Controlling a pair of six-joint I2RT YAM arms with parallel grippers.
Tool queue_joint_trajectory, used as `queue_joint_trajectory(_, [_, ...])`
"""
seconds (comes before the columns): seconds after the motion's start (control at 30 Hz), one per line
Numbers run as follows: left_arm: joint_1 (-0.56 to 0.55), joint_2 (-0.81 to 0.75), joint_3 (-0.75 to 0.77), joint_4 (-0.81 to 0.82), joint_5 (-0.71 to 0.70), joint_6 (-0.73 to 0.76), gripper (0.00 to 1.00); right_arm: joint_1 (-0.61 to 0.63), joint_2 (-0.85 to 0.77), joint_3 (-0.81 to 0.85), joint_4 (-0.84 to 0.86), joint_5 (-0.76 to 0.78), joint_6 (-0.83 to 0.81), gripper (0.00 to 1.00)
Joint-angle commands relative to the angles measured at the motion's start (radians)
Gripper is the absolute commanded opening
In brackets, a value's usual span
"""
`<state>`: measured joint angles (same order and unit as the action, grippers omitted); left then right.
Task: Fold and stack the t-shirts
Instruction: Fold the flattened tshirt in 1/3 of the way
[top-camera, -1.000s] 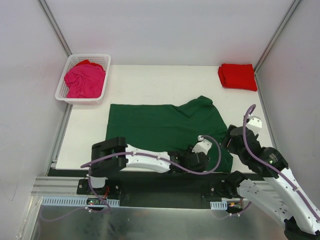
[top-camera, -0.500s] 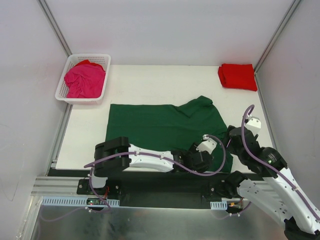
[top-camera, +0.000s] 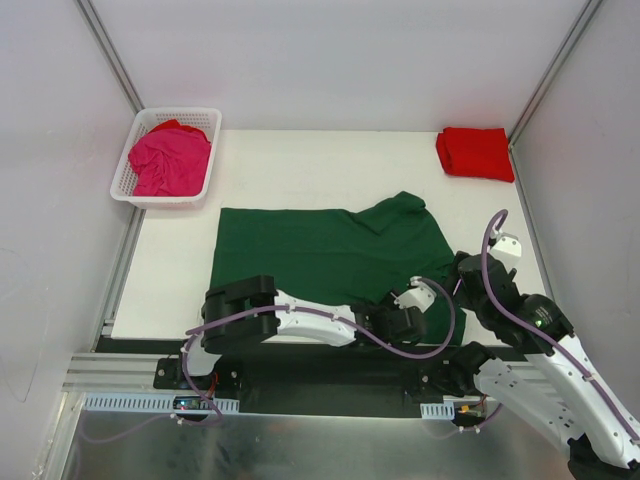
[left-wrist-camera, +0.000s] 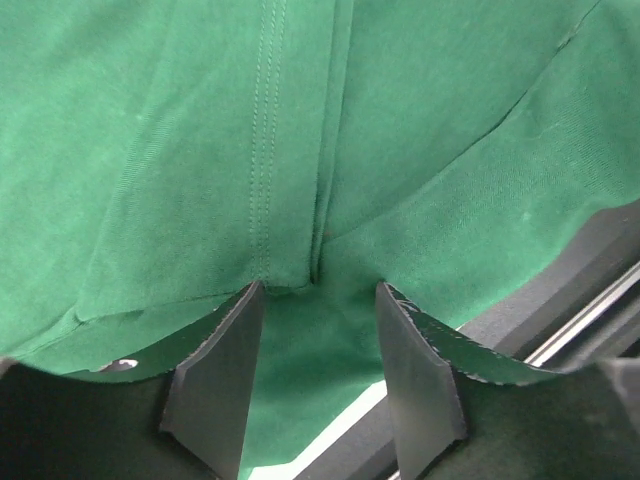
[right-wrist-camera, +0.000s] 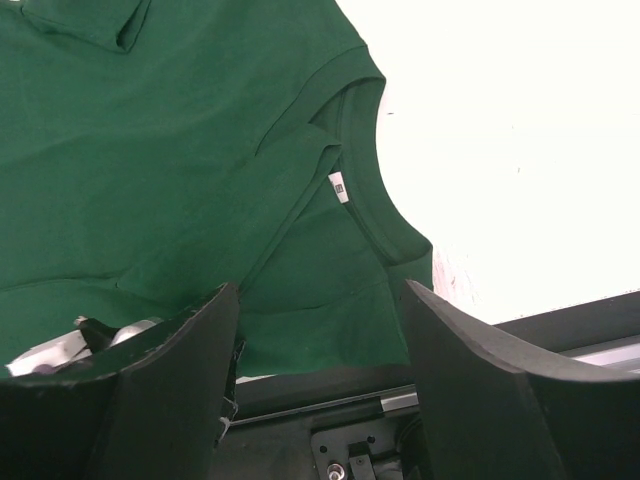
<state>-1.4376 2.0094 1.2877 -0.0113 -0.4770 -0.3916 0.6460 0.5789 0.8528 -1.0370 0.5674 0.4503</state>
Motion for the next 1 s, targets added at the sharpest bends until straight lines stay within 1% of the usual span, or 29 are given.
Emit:
queue_joint_trajectory(0.0, [0.016, 0.012, 0.032, 0.008, -0.02, 0.034, 0.47, -0.008, -0.008, -0.009, -0.001, 0.002, -0.019, 0.7])
queue_joint_trajectory(0.07, [0.02, 0.012, 0.032, 0.01, -0.023, 0.039, 0.45, -0.009, -0.008, -0.008, -0.001, 0.0, -0.019, 0.7])
queue_joint_trajectory(0.6, [0.034, -0.032, 0.025, 0.037, -0.02, 0.066, 0.44, -0.014, 0.006, -0.031, 0.012, -0.012, -0.021, 0.71])
queue_joint_trajectory(0.87, [0.034, -0.093, 0.004, 0.048, 0.009, 0.063, 0.44, -0.017, 0.021, -0.044, 0.034, -0.023, -0.021, 0.71])
queue_joint_trajectory(0.97, [0.034, -0.115, -0.005, 0.053, 0.005, 0.068, 0.46, -0.02, 0.029, -0.051, 0.045, -0.027, -0.021, 0.72])
